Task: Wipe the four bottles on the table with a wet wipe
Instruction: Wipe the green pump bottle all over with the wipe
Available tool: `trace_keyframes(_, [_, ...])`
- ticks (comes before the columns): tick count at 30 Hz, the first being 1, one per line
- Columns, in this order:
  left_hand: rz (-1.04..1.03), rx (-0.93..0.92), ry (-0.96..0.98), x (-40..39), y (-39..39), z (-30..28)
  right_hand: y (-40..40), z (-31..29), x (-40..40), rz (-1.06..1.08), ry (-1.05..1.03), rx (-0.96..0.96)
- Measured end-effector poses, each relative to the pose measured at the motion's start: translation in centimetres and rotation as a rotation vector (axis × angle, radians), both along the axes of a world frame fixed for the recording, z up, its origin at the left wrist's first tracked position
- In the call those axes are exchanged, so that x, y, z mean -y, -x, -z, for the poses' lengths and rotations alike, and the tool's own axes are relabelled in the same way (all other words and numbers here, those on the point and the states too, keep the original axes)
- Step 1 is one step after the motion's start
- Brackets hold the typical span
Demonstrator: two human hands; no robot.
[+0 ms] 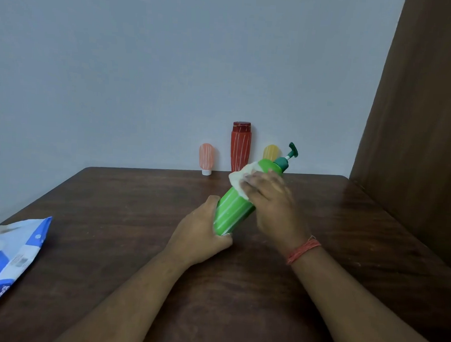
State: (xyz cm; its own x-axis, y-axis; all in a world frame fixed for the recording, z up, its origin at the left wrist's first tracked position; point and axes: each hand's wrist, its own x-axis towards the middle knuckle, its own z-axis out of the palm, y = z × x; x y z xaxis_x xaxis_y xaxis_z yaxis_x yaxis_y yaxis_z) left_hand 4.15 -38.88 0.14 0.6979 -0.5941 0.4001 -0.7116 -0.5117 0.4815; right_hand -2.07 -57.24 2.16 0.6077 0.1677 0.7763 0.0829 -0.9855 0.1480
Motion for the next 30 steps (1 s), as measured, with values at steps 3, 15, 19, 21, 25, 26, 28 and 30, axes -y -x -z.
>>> trace_keyframes(3, [0.001, 0.010, 0.001, 0.0, 0.0, 0.0, -0.2, -0.2, 1.7, 0.089, -0.081, 0.110])
trace_keyframes(15, [-0.001, 0.109, -0.057, 0.2, 0.3, -0.1, 0.5, -1.2, 1.7, 0.160, -0.098, 0.029])
trace_keyframes(19, [-0.010, 0.114, -0.041, 0.2, 0.2, 0.0, 0.3, -1.0, -0.6, -0.007, 0.020, -0.130])
trace_keyframes(21, [-0.001, 0.104, -0.038, 0.2, 0.3, 0.0, 0.1, -1.1, -1.0, -0.049, 0.081, -0.148])
trace_keyframes(25, [0.003, 0.153, -0.082, 0.3, 0.3, 0.0, 0.4, -1.2, 1.7, 0.119, -0.095, -0.013])
trace_keyframes(26, [0.007, 0.161, -0.086, 0.3, 0.3, -0.1, 0.5, -1.1, 1.8, 0.143, -0.126, 0.005])
trace_keyframes(28, [0.009, 0.151, -0.077, 0.3, 0.3, -0.1, 0.6, -1.0, 0.9, 0.105, -0.120, 0.012])
trace_keyframes(30, [0.001, 0.123, -0.055, 0.2, 0.3, -0.1, 0.7, -0.7, -0.7, -0.003, -0.029, -0.044])
